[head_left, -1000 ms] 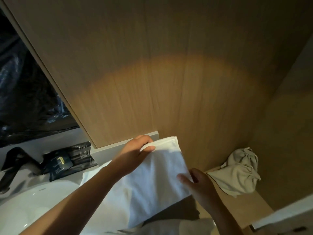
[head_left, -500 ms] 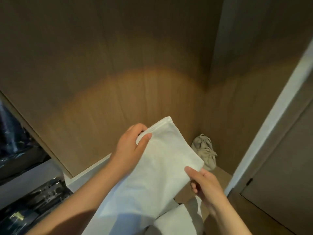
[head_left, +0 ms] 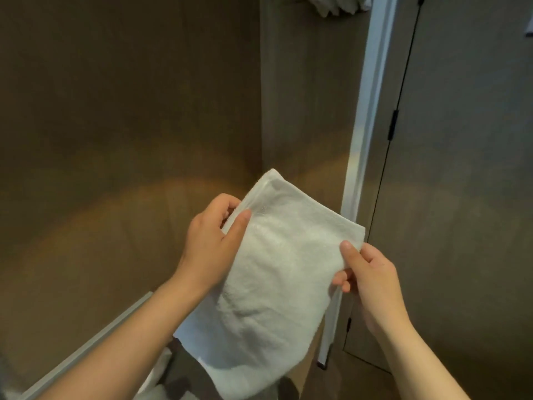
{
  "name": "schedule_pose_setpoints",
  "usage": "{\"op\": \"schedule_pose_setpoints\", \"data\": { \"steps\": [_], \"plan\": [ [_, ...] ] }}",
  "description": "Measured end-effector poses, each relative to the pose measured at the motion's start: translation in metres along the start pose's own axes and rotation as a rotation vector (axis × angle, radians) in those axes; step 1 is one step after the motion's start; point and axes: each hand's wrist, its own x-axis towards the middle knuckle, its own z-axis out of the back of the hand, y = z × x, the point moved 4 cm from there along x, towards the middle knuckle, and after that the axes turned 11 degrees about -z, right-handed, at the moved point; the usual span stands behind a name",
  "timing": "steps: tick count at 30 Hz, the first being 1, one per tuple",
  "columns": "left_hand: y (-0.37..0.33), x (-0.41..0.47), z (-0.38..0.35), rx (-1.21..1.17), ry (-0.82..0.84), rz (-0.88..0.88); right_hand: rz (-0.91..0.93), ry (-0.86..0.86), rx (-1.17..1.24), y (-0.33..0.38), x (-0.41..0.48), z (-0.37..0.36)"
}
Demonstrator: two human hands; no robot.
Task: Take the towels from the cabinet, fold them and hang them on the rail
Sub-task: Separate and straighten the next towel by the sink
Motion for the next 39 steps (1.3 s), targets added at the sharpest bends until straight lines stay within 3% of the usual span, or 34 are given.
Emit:
{"op": "schedule_pose_setpoints", "data": {
  "steps": [5,9,14,20,25,29,39],
  "plan": [
    [-0.049,0.025,-0.037,-0.069,-0.089,-0.081,0.233,-0.159,-0.080,0.057,0.007,0.059],
    [-0.085,0.042,-0.068,-0.041,-0.046,-0.194,0.472,-0.253,-0.208,0.099,0.009,0.103],
    [-0.116,0.058,-0.096,0.069,0.028,-0.305,0.586,-0.182,-0.267,0.138,0.025,0.142],
    [-0.132,0.076,-0.104,0.098,-0.013,-0.340,0.602,-0.113,-0.350,0.164,0.048,0.164],
    [-0.130,0.101,-0.092,0.188,0.026,-0.406,0.625,-0.048,-0.508,0.181,0.072,0.153],
    [-0.120,0.128,-0.069,0.250,0.076,-0.449,0.728,-0.113,-0.658,0.204,0.092,0.124],
    [-0.115,0.191,0.003,0.507,-0.004,-0.604,0.954,-0.017,-0.447,0.275,0.138,0.030]
  ]
}}
